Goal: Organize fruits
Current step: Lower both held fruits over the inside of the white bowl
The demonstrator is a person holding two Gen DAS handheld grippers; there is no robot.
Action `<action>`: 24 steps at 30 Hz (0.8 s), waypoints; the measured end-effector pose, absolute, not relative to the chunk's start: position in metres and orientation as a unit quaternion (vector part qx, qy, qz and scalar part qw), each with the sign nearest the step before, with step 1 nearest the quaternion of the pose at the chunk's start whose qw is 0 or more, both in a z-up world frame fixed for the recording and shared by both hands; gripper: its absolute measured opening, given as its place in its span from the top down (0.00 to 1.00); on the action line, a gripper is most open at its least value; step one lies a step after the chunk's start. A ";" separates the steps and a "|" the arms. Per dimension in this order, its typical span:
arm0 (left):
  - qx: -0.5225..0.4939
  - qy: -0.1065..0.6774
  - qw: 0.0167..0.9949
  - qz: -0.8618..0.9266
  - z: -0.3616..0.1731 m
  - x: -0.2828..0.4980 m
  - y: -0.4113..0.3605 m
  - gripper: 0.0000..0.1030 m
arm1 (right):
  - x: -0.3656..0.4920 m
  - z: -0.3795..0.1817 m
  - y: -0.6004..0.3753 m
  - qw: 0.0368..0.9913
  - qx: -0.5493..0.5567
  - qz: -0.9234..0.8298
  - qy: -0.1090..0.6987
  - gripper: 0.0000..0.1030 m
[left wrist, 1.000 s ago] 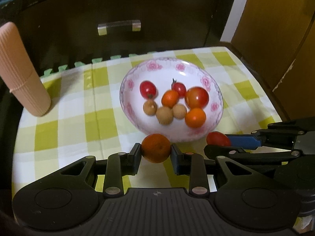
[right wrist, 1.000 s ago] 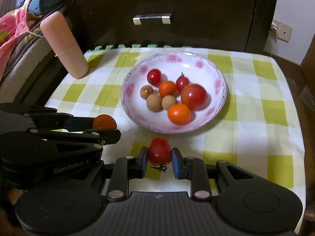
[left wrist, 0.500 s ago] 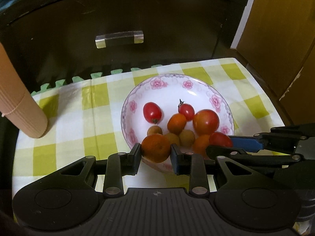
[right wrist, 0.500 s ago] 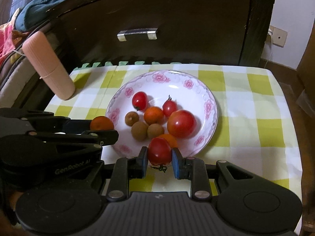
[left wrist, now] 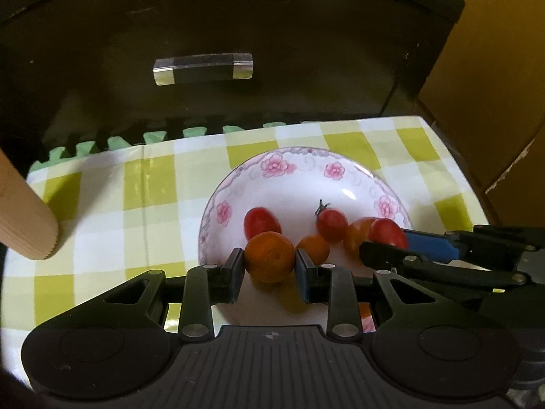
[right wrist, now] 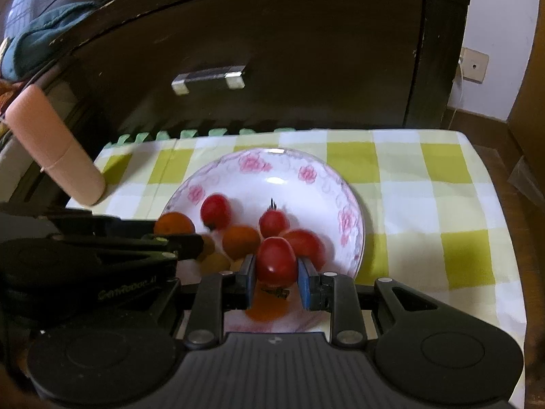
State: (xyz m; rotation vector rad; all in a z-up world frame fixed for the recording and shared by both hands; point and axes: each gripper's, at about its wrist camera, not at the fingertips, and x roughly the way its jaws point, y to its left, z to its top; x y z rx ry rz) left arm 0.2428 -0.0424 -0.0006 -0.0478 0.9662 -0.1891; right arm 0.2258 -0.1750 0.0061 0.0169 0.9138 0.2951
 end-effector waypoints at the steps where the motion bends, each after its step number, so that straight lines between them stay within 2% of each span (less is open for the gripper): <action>1: -0.025 0.464 0.881 -0.092 -0.001 0.245 -0.043 0.62 | 0.228 0.007 -0.176 0.888 0.007 0.141 0.437 0.75; 8: -0.027 0.465 0.881 -0.087 0.000 0.253 -0.046 0.61 | 0.239 0.005 -0.182 0.894 0.006 0.134 0.428 0.74; 11: -0.028 0.463 0.882 -0.084 0.002 0.252 -0.043 0.56 | 0.240 0.005 -0.183 0.893 0.014 0.134 0.429 0.74; 24: -0.036 0.461 0.883 -0.082 0.011 0.245 -0.035 0.48 | 0.230 0.014 -0.184 0.893 0.044 0.136 0.427 0.73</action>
